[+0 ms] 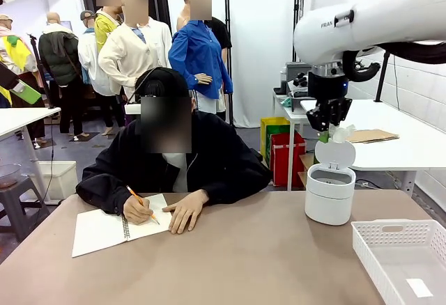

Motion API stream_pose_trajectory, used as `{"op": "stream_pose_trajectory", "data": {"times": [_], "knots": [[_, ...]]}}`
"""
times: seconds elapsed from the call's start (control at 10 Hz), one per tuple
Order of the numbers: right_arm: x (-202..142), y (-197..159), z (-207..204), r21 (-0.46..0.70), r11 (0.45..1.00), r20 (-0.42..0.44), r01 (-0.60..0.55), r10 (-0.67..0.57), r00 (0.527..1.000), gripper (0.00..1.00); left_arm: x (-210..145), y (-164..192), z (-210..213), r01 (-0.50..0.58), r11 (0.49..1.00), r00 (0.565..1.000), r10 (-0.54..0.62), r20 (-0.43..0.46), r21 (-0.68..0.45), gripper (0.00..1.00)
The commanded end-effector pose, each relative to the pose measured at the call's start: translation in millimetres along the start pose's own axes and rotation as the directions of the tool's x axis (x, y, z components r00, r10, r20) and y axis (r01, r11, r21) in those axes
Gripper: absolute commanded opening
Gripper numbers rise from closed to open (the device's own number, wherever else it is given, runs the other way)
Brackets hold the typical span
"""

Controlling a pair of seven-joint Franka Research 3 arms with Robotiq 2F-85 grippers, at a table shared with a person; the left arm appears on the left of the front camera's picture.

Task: Sort the paper based on its condition.
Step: If a person hands you a paper, place it in the Organizing basket , and if it's crumpled, put it in the Trash can.

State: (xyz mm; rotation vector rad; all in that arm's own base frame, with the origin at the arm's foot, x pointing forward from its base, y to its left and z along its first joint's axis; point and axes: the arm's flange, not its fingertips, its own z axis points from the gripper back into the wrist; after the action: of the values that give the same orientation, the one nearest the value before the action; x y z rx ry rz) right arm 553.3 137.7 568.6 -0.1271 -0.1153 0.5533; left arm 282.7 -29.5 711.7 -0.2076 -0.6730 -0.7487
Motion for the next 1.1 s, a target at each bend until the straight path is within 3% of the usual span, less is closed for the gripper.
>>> {"op": "stream_pose_trajectory", "data": {"times": [0.0,0.4,0.5,0.6,1.0], "knots": [[17,-26,-23,-0.034,0.999,0.000,0.010,-0.010,1.000,0.31,0,1,0,-0.003,1.000,1.000,0.003,-0.003,0.007,1.00],[35,-47,-70,-0.024,0.999,0.021,0.024,-0.024,0.999,0.31,0,1,0,-0.003,1.000,1.000,0.003,-0.003,0.007,1.00],[37,-45,-71,-0.021,0.999,0.057,0.047,-0.046,0.997,0.31,0,1,0,-0.003,1.000,1.000,0.003,-0.003,0.007,1.00],[28,-45,-70,-0.010,0.999,0.005,0.040,-0.040,0.999,0.31,0,1,0,-0.003,1.000,1.000,0.003,-0.003,0.007,1.00],[28,-45,-70,-0.010,0.999,0.005,0.040,-0.040,0.999,0.31,0,1,0,-0.003,1.000,1.000,0.003,-0.003,0.007,1.00]]}}
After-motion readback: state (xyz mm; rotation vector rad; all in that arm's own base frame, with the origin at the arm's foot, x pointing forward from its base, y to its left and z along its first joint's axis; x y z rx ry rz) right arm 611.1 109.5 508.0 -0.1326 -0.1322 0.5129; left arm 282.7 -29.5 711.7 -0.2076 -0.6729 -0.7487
